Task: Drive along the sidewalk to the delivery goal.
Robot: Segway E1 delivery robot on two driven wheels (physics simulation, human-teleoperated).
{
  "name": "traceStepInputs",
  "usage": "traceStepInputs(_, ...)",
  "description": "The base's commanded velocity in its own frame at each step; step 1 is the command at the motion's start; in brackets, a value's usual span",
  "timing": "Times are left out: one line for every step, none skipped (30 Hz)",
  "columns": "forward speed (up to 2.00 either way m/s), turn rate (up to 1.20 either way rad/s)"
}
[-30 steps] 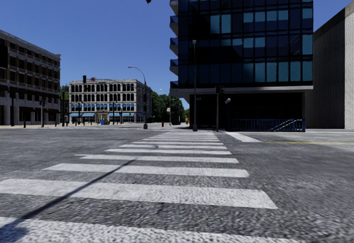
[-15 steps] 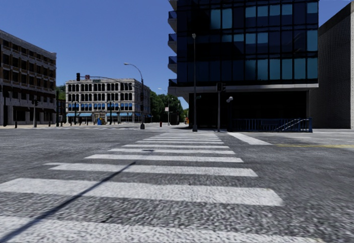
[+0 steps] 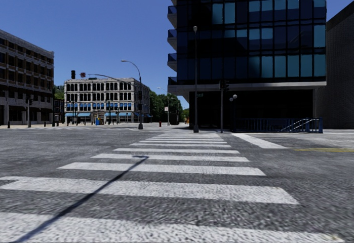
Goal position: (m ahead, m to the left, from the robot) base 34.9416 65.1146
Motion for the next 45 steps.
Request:
traceStepInputs(1.91, 0.00)
traceStepInputs(1.91, 0.00)
traceStepInputs(1.91, 0.00)
traceStepInputs(1.91, 0.00)
traceStepInputs(1.91, 0.00)
traceStepInputs(1.91, 0.00)
traceStepInputs(1.91, 0.00)
traceStepInputs(1.91, 0.00)
traceStepInputs(1.91, 0.00)
traceStepInputs(1.91, 0.00)
traceStepInputs(1.91, 0.00)
traceStepInputs(1.91, 0.00)
traceStepInputs(1.91, 0.00)
traceStepInputs(1.91, 0.00)
traceStepInputs(1.91, 0.00)
traceStepInputs(1.91, 0.00)
traceStepInputs(1.91, 0.00)
traceStepInputs(1.91, 0.00)
traceStepInputs(1.91, 0.00)
traceStepInputs(1.91, 0.00)
traceStepInputs(1.91, 0.00)
traceStepInputs(1.91, 0.00)
traceStepInputs(1.91, 0.00)
traceStepInputs(1.91, 0.00)
traceStepInputs(1.91, 0.00)
traceStepInputs(1.91, 0.00)
traceStepInputs(1.91, 0.00)
traceStepInputs(1.91, 0.00)
traceStepInputs(1.91, 0.00)
traceStepInputs(1.91, 0.00)
traceStepInputs(1.91, 0.00)
traceStepInputs(1.91, 0.00)
traceStepInputs(1.91, 0.00)
traceStepInputs(1.91, 0.00)
traceStepInputs(1.91, 0.00)
traceStepInputs(1.91, 0.00)
traceStepInputs(1.91, 0.00)
traceStepInputs(1.91, 0.00)
traceStepInputs(1.91, 0.00)
traceStepInputs(1.91, 0.00)
traceStepInputs(1.91, 0.00)
traceStepInputs(1.91, 0.00)
traceStepInputs(1.91, 0.00)
traceStepInputs(1.91, 0.00)
traceStepInputs(1.91, 0.00)
